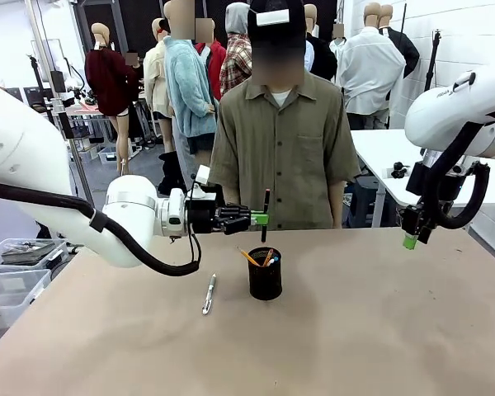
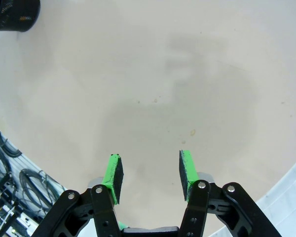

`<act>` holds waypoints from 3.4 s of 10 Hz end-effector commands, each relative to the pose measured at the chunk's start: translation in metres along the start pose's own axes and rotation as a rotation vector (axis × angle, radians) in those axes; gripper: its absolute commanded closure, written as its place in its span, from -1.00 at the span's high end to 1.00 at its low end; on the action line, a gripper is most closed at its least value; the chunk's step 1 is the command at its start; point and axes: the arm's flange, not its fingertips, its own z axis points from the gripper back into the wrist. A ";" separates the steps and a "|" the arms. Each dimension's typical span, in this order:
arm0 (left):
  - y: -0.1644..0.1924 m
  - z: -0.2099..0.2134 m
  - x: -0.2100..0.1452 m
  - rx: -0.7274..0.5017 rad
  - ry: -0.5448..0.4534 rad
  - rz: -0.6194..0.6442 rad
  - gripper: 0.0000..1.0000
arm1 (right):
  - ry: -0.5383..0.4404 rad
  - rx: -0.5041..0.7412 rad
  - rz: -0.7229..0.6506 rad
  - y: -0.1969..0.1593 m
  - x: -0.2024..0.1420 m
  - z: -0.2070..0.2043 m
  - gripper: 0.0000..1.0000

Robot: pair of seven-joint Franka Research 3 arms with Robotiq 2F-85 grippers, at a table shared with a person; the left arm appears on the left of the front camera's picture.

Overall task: Place the pens into the pen holder.
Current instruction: Pick up a writing instrument from the table and place it into the Pen holder.

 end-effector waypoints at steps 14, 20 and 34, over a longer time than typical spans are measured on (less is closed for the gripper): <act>-0.003 0.015 -0.039 0.126 0.114 0.094 0.43 | -0.001 -0.004 0.007 0.000 -0.003 -0.001 0.18; -0.045 0.109 0.056 0.353 0.290 0.025 0.43 | -0.001 -0.004 0.007 0.000 -0.003 -0.001 0.18; -0.025 0.106 0.083 0.664 1.080 0.464 0.43 | -0.001 -0.004 0.007 0.000 -0.003 -0.001 0.18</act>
